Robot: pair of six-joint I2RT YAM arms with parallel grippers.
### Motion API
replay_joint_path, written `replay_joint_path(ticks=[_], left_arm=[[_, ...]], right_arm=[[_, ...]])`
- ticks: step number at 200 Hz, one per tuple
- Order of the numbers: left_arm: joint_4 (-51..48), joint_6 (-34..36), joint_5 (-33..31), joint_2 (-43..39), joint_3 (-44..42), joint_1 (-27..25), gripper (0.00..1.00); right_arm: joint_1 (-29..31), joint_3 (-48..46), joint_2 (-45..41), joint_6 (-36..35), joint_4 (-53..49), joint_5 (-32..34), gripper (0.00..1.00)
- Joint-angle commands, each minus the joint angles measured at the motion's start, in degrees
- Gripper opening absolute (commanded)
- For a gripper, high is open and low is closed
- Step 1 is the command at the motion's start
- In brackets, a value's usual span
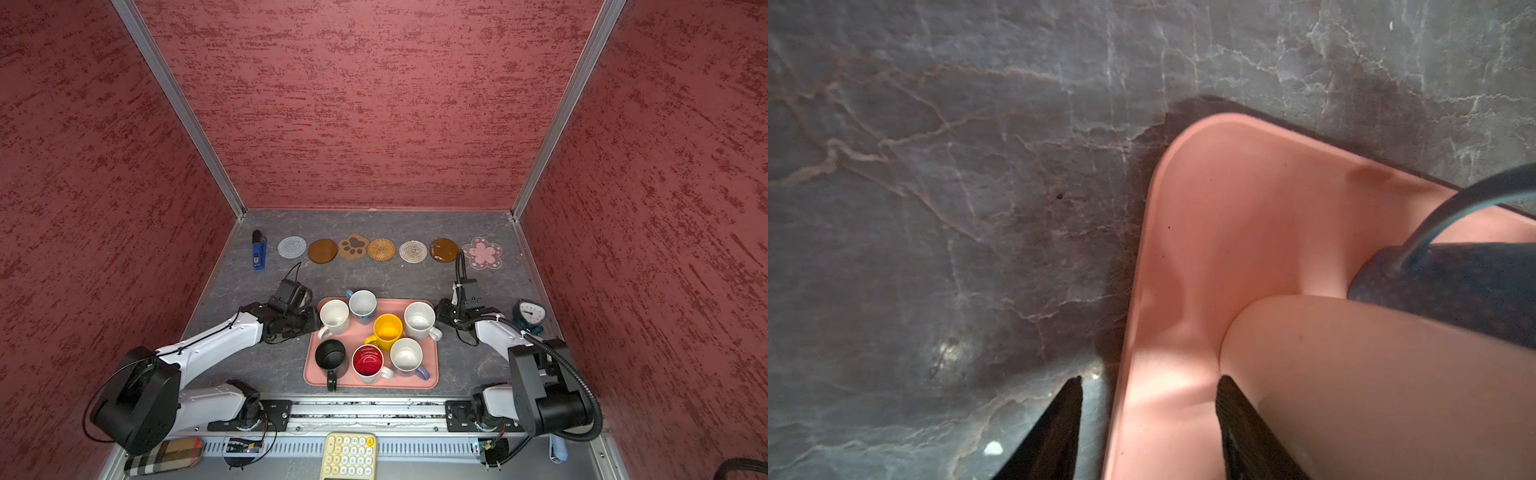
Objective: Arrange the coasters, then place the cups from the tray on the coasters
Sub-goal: 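Lower both grippers onto opposite corners of the pink tray rim, then grip the pink tray rim with both grippers and slide it toward the coaster row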
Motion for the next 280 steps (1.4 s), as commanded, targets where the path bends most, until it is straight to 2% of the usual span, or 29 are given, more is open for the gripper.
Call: replay_joint_path(ticks=[1, 35, 100, 186, 208, 280], left_arm=[[2.2, -0.4, 0.9, 1.2, 0.2, -0.4, 0.52], [3.1, -0.4, 1.1, 3.0, 0.6, -0.6, 0.46], [4.6, -0.4, 1.0, 5.6, 0.9, -0.8, 0.34], [6.2, -0.8, 0.1, 8.6, 0.9, -0.7, 0.11], [6.6, -0.6, 0.3, 9.1, 1.0, -0.8, 0.00], [8.0, -0.7, 0.6, 11.5, 2.2, -0.8, 0.00]], right_arm=[[1.1, 0.9, 1.8, -0.3, 0.3, -1.4, 0.47], [1.6, 1.6, 3.0, -1.2, 0.0, -0.3, 0.38], [3.0, 2.6, 4.6, -1.5, -0.3, 1.8, 0.29], [3.9, 3.5, 6.1, -1.3, 0.3, 2.5, 0.22], [4.0, 3.7, 6.1, -1.2, 0.6, 2.1, 0.19], [4.0, 4.8, 9.4, -1.0, 1.4, 1.6, 0.06]])
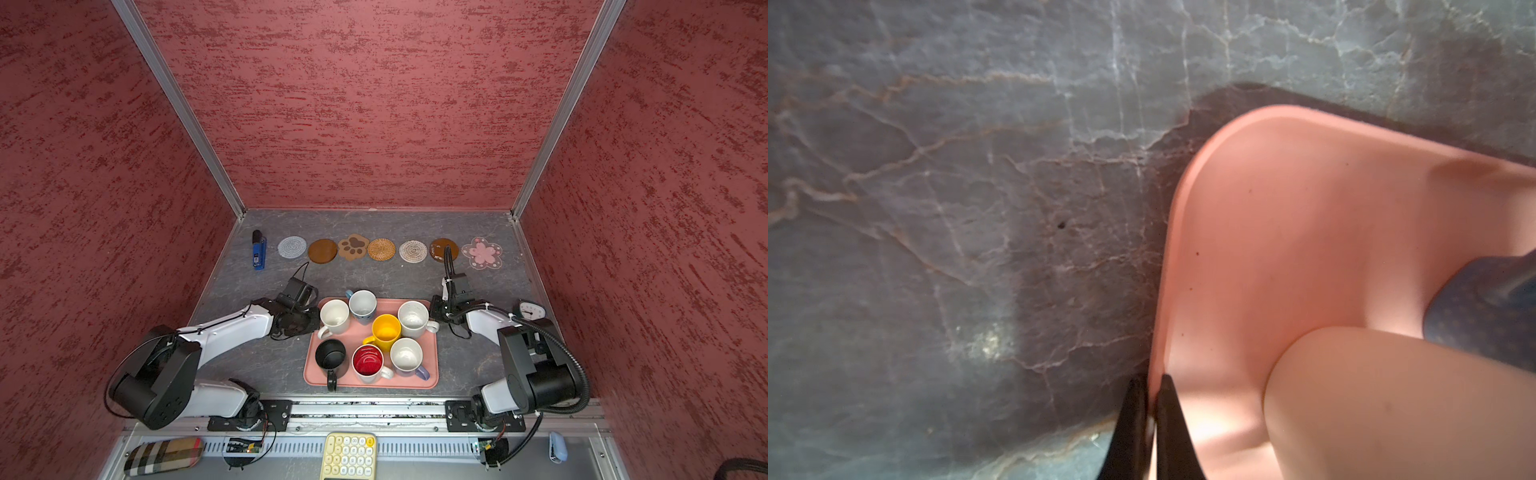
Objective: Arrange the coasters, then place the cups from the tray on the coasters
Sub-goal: 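Grip the pink tray rim with both grippers and slide it toward the coaster row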
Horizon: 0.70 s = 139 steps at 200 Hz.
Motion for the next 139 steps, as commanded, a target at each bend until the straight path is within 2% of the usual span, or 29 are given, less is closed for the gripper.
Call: replay_joint_path(ticks=[1, 24, 85, 139], left_arm=[[6.7, -4.4, 2.5, 3.7, 0.2, -0.4, 0.00], [7.2, -4.5, 2.7, 4.2, 0.9, -0.3, 0.00], [7.8, -3.9, 3.5, 7.2, 4.0, 0.5, 0.00], [7.7, -2.1, 5.6, 11.9, 8.7, 3.3, 0.00]], right_arm=[[0.6, 0.7, 2.6, 1.3, -0.3, 1.2, 0.06], [0.6, 1.6, 3.0, 1.3, -0.5, 1.4, 0.00], [0.6, 5.1, 5.6, 1.1, -1.1, 1.7, 0.00], [0.4, 10.0, 10.3, 0.6, -1.8, 2.7, 0.00]])
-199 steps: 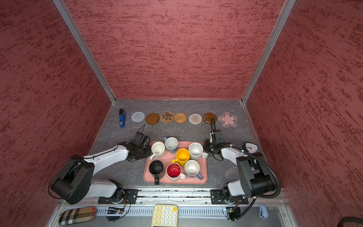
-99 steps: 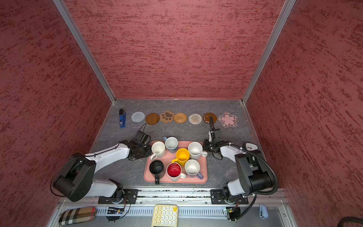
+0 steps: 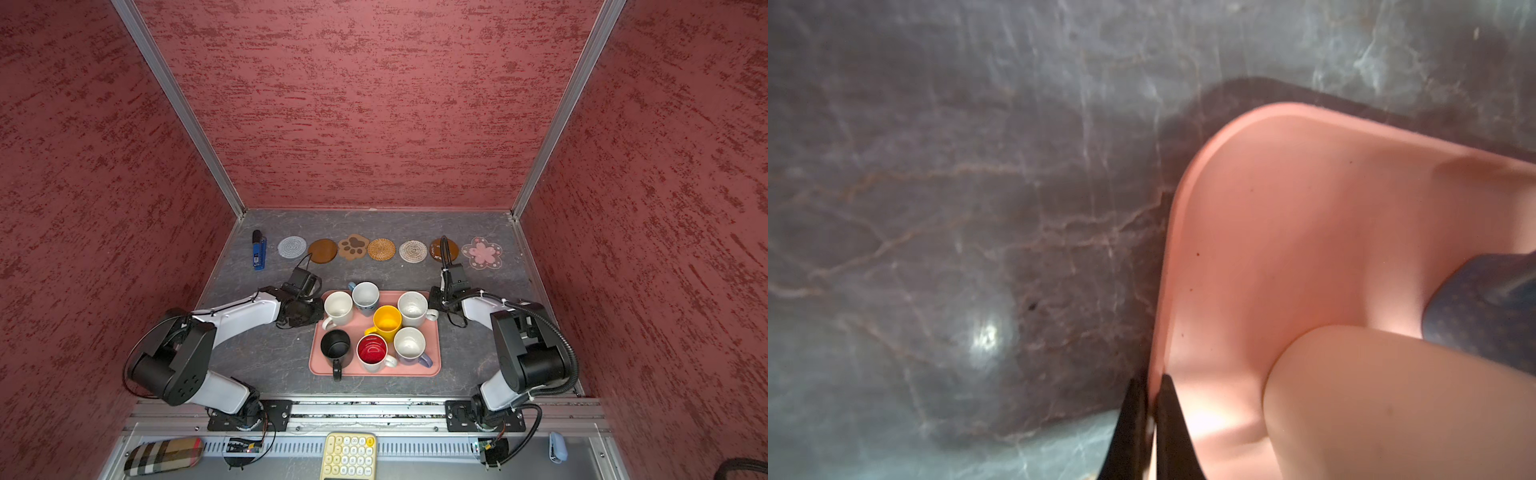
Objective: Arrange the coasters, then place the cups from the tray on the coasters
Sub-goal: 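Grip the pink tray rim with both grippers and slide it toward the coaster row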
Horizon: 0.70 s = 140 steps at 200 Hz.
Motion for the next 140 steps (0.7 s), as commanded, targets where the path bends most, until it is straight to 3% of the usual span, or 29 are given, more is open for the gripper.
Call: replay_joint_path(ticks=[1, 140], left_arm=[[8.2, -3.2, 3.6, 4.3, 1.5, 1.0, 0.00], [4.7, 1.1, 6.3, 15.5, 16.2, 6.3, 0.00]], right_arm=[[0.6, 2.5, 3.4, 3.2, -0.5, -1.1, 0.00], [-2.3, 16.5, 14.2, 2.3, -3.8, -1.0, 0.00]])
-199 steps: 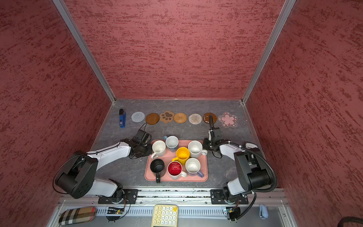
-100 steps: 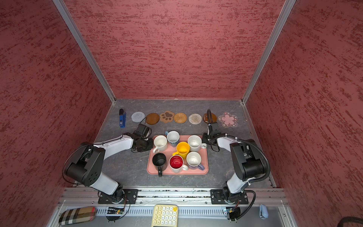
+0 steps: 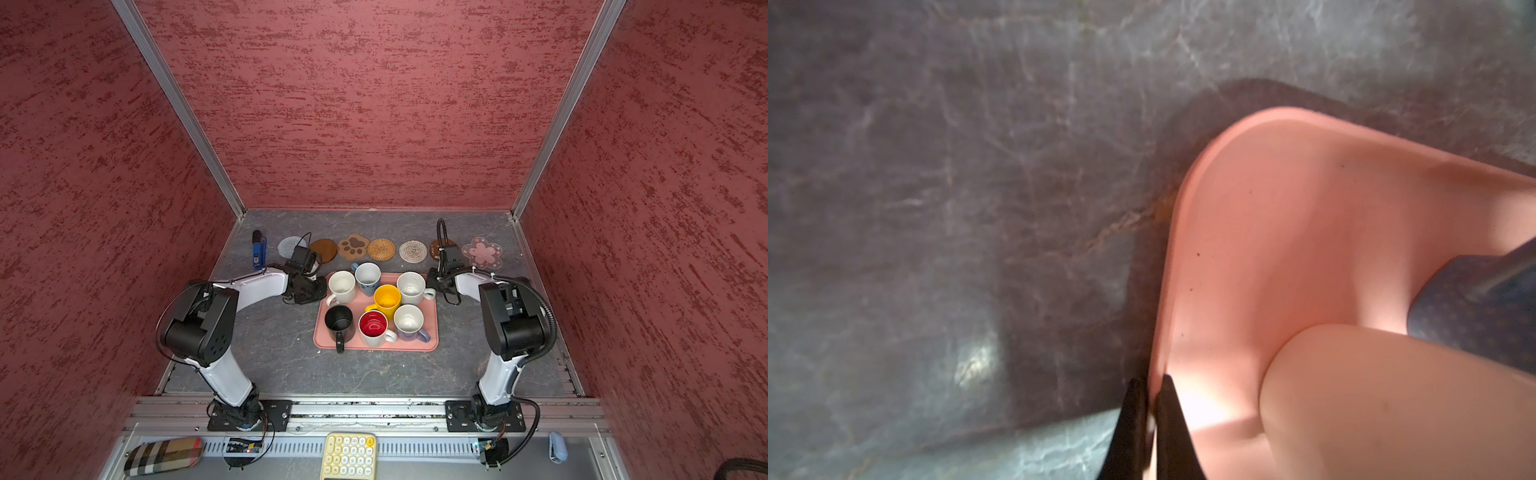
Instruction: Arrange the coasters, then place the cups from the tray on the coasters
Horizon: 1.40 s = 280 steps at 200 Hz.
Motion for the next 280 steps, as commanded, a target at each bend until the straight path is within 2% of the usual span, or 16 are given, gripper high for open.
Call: replay_joint_path(ticks=[1, 43, 76, 131, 156, 171, 223, 280], left_arm=[[4.6, -4.3, 2.4, 2.2, 1.9, 0.2, 0.00], [3.8, -4.4, 2.2, 2.2, 2.4, 0.4, 0.00], [2.1, -4.9, 0.2, 0.3, 2.0, 0.3, 0.00], [-1.7, -5.2, -2.7, -7.8, 0.1, 0.3, 0.43], [-3.5, -5.2, -4.0, -12.8, -1.3, 0.1, 0.51], [-4.9, -5.1, -4.4, -16.2, -2.2, 0.0, 0.52], [-7.8, -5.2, -3.9, -27.5, -6.9, -0.7, 0.51], [-11.4, -6.8, -7.2, -36.1, -11.4, -5.0, 0.51]], right_arm=[[-0.1, 1.4, 1.8, 3.3, -0.9, -2.6, 0.00], [-0.3, 1.2, 0.7, 2.3, -1.2, -2.7, 0.00], [-0.4, 0.1, -1.6, 1.8, -1.4, -2.0, 0.11], [-0.8, -2.8, -7.1, 1.5, -2.5, 0.4, 0.29], [-1.2, -3.7, -10.1, 1.5, -3.5, 1.6, 0.38], [-1.9, -4.3, -12.0, 1.5, -4.0, 1.5, 0.41], [-2.5, -12.5, -22.7, 1.6, -3.0, 0.9, 0.42], [-2.4, -20.8, -35.9, 0.4, -1.8, -1.7, 0.43]])
